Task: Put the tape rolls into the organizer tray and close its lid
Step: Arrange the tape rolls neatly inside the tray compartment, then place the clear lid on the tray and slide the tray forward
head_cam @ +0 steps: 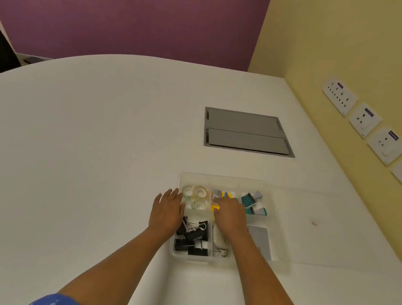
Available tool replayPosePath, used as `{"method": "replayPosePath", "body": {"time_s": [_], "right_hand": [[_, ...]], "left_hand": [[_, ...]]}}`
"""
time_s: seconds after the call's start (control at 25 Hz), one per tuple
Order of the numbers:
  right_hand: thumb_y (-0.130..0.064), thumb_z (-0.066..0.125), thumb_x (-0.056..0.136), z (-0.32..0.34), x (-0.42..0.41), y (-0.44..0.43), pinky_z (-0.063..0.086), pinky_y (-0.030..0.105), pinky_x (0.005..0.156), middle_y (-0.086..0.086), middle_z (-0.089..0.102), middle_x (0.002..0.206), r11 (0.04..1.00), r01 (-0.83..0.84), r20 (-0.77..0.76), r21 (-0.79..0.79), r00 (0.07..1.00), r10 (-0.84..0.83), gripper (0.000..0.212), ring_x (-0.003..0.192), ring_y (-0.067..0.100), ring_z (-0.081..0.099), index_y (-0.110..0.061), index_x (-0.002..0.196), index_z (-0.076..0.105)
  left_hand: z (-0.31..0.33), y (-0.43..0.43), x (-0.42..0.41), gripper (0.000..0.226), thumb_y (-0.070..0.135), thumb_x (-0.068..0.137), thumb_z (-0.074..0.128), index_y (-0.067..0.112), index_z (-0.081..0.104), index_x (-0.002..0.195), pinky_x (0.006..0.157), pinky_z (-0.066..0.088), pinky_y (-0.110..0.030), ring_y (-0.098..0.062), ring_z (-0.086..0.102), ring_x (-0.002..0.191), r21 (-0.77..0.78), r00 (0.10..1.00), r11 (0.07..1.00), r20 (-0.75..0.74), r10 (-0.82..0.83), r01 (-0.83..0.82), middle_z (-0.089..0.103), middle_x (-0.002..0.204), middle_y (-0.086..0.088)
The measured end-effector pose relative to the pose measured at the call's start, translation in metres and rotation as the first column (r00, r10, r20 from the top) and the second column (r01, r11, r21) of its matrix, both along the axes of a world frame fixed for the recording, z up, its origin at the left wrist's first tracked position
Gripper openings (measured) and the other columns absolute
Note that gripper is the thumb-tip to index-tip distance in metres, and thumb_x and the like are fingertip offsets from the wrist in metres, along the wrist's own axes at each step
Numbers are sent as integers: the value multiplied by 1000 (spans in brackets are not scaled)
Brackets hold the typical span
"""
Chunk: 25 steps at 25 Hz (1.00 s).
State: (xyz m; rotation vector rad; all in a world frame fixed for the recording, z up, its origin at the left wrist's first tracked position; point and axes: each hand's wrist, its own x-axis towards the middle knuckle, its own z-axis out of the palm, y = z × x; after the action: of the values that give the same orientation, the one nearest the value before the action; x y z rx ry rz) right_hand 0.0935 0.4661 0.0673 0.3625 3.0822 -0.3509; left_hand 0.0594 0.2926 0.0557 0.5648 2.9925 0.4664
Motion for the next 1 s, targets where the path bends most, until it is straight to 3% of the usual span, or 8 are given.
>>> {"method": "replayPosePath", "body": {"time_s": [0.24,0.48,0.8,1.0], "right_hand": [[-13,43,93,1,10,43,40,34,92,4,62,125,997,64,-71,46,996,-61,34,118,26,52,-17,123,59],[-21,45,97,3,21,142,37,31,98,0,55,137,991,123,-132,43,984,-117,37,122,21,49,-20,134,51],[-25,46,98,-6,69,296,37,35,105,7,49,140,966,247,12,70,969,-249,43,128,26,45,-14,139,43],[-28,44,98,-18,101,353,36,36,108,10,38,148,944,318,103,82,940,-326,48,133,27,40,-9,142,36]], "left_hand": [[7,38,1,44,29,102,27,16,34,143,118,17,-36,-21,24,144,56,999,998,-24,-27,28,31,154,-5],[16,139,4,45,29,102,30,14,33,144,117,17,-34,-21,23,144,136,999,990,-27,-19,22,29,155,-7],[13,287,43,44,25,101,34,14,34,143,117,20,-34,-21,24,144,246,1000,969,10,-19,16,29,155,-7],[-2,337,61,45,25,100,36,13,32,144,117,22,-36,-23,23,144,246,991,969,135,2,-36,28,155,-9]]}}
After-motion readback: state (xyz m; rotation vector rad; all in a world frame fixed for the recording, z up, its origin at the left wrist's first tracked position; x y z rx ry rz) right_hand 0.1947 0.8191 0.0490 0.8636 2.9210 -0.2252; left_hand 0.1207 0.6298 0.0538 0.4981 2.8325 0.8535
